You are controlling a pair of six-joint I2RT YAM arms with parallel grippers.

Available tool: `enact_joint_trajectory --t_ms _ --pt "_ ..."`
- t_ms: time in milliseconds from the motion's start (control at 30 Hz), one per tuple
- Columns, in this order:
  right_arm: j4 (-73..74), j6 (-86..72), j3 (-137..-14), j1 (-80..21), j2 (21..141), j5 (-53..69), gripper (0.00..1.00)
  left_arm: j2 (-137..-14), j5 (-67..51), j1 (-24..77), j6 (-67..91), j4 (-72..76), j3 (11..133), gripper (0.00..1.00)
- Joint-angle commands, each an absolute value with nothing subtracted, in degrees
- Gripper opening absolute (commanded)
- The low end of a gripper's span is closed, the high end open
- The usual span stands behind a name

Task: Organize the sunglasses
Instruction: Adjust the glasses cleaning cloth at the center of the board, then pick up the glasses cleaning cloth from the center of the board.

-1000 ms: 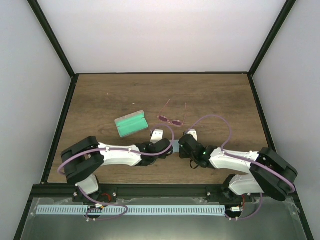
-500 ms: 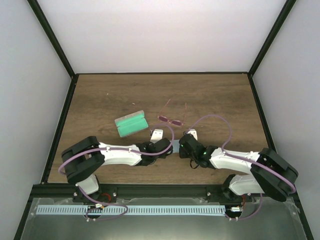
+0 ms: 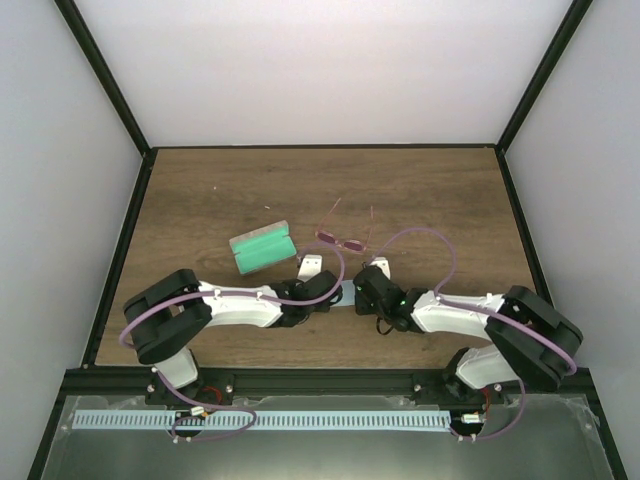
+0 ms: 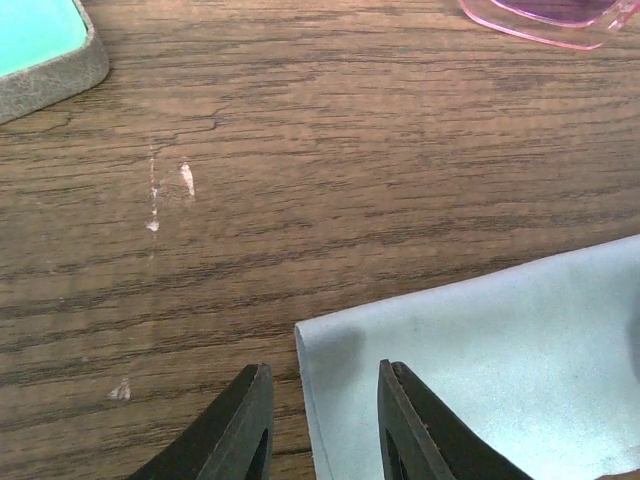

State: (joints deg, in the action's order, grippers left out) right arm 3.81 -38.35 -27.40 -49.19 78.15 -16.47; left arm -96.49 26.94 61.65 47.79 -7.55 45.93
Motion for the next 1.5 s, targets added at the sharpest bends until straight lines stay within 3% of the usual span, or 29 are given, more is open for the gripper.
enact_joint_trajectory --t_ms 0,400,633,1067,1233,1467 --pt "2.09 -37.75 -29.64 -48.69 79.27 -16.59 0.45 -97.74 25.76 61.42 47.83 -6.00 45.36 0.31" --pt "0.10 -37.62 -28.82 -48.69 80.88 -15.14 0.39 -99.41 22.37 61.50 48.76 -3.87 43.89 0.30" --pt "-0.20 -37.44 -29.10 -48.71 82.18 -14.85 0.27 -99.75 22.51 61.47 48.78 -3.87 44.07 0.29" --pt "0.13 -37.53 -29.27 -48.69 81.57 -14.94 0.16 -101.02 22.60 61.48 47.78 -4.26 45.01 0.12" --pt "0.01 -37.38 -29.27 -48.69 81.69 -15.20 0.02 -101.05 22.99 61.50 47.77 -4.24 45.22 0.07" --pt "-0.01 -37.40 -29.18 -48.67 81.32 -15.36 0.01 -100.55 23.53 61.45 47.08 -3.53 45.31 0.04"
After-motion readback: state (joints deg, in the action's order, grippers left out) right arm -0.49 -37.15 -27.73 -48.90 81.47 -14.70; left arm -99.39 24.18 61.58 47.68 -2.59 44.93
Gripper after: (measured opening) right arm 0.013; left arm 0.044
